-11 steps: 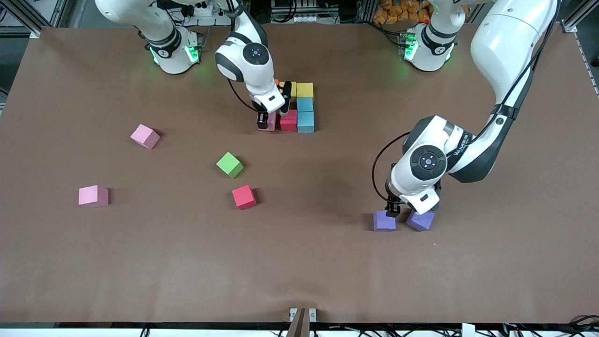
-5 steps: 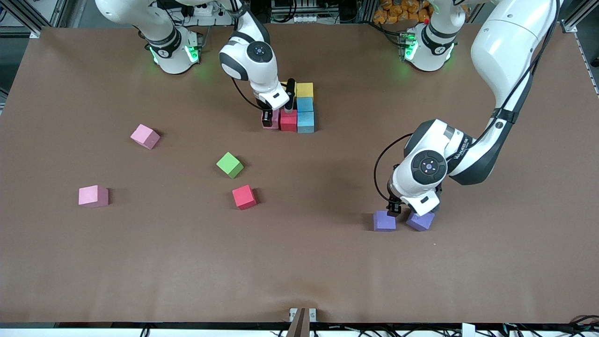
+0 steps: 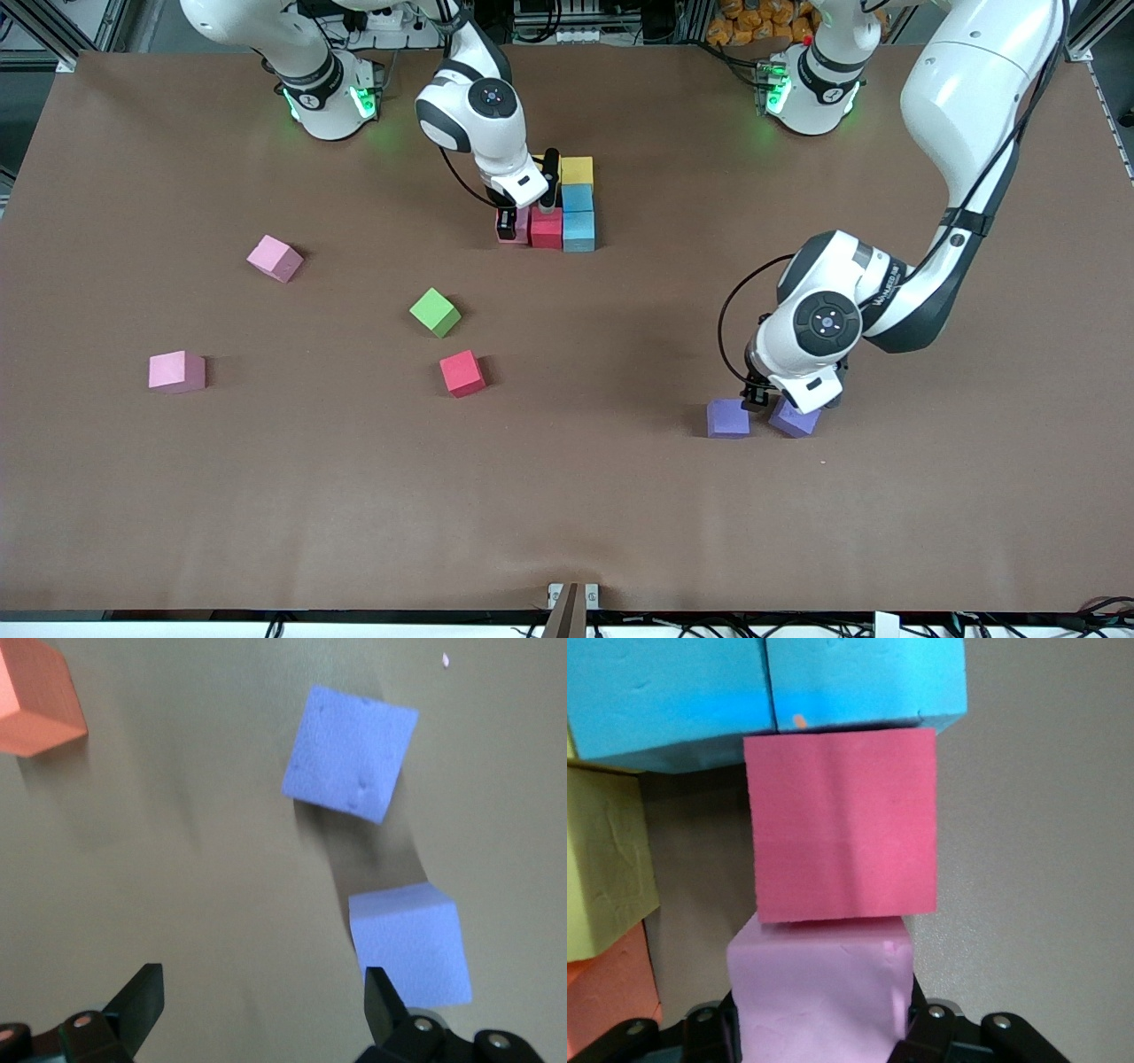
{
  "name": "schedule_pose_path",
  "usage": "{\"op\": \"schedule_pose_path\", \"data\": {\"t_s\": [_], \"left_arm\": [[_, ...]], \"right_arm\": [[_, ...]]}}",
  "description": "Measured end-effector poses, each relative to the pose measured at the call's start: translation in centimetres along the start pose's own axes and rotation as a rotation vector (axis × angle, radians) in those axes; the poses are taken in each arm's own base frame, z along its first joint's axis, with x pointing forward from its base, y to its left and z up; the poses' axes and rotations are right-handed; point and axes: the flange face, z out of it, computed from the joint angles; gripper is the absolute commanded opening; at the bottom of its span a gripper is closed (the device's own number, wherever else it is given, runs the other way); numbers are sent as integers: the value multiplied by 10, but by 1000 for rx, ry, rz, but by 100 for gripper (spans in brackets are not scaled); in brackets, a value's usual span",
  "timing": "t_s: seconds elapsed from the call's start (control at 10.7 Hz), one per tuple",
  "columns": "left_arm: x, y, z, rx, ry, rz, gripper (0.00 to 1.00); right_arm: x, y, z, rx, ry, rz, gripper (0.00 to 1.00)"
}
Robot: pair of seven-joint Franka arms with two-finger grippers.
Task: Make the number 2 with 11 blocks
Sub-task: 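Lower the lavender block under the red while the left gripper hovers over purple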
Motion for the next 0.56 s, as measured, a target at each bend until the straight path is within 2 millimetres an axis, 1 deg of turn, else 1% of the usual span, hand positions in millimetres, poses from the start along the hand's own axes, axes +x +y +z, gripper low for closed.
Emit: {"op": "schedule_pose_path", "data": {"t_s": [0.19, 0.28, 0.37, 0.47, 0.56], "left_arm": [[24, 0, 0, 9, -2, 33, 100], [34, 1, -3, 4, -3, 57, 100], [38, 2, -9, -7, -1, 83, 100], [42, 4, -20, -27, 4, 110, 100], [47, 5, -39, -52, 15, 152, 100]], "right_arm": [[1, 1, -1, -1, 3, 0, 32], [2, 1, -1, -2, 4, 0, 32], [4, 1, 0, -2, 5, -2, 32], [5, 1, 1, -2, 4, -4, 32], [6, 1, 0, -2, 5, -4, 33]]}}
